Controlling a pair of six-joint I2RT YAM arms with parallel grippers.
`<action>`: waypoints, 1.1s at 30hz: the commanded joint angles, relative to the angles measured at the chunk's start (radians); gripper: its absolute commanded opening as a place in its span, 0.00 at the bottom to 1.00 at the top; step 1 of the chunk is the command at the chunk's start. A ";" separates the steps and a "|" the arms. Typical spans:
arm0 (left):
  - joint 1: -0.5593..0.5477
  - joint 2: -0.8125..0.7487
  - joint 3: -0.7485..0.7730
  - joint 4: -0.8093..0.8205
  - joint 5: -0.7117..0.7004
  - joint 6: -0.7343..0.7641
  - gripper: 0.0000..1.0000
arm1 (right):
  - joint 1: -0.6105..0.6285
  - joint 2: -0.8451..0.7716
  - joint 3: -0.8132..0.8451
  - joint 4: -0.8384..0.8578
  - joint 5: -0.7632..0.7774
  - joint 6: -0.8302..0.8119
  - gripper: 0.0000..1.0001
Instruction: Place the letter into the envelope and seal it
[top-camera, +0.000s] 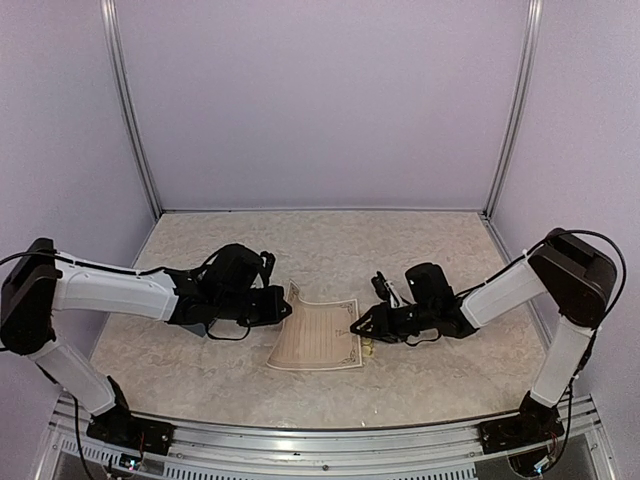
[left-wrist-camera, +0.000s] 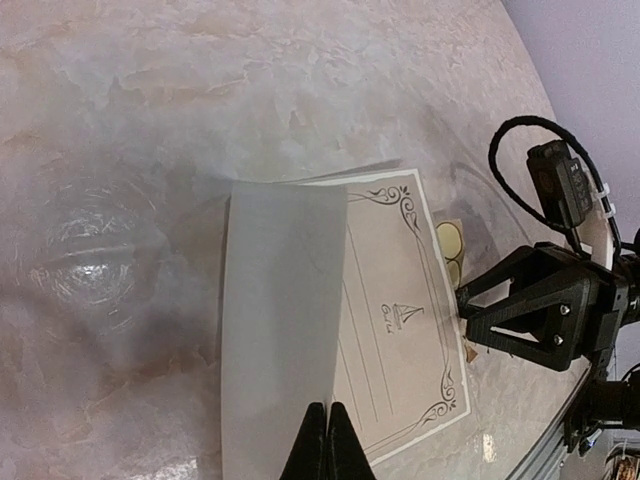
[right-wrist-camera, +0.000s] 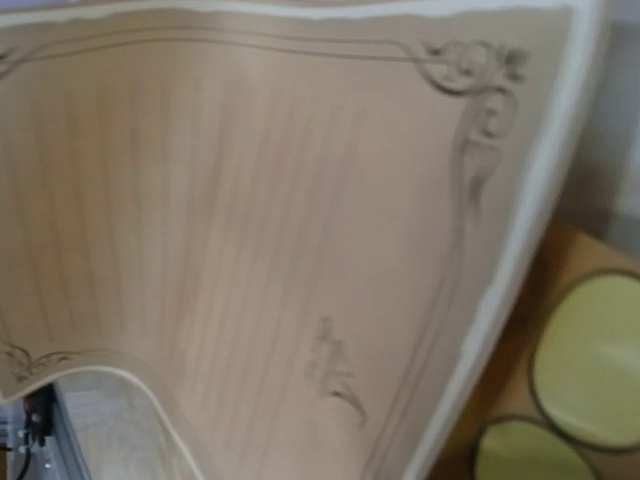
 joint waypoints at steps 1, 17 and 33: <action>-0.019 0.051 0.028 0.125 0.032 -0.063 0.00 | -0.005 0.029 -0.005 0.075 -0.039 0.022 0.35; -0.067 0.236 0.058 0.390 0.053 -0.225 0.00 | 0.018 0.112 0.004 0.188 -0.028 0.097 0.33; -0.102 0.402 0.136 0.483 -0.046 -0.280 0.00 | 0.039 0.128 0.030 0.207 -0.015 0.103 0.38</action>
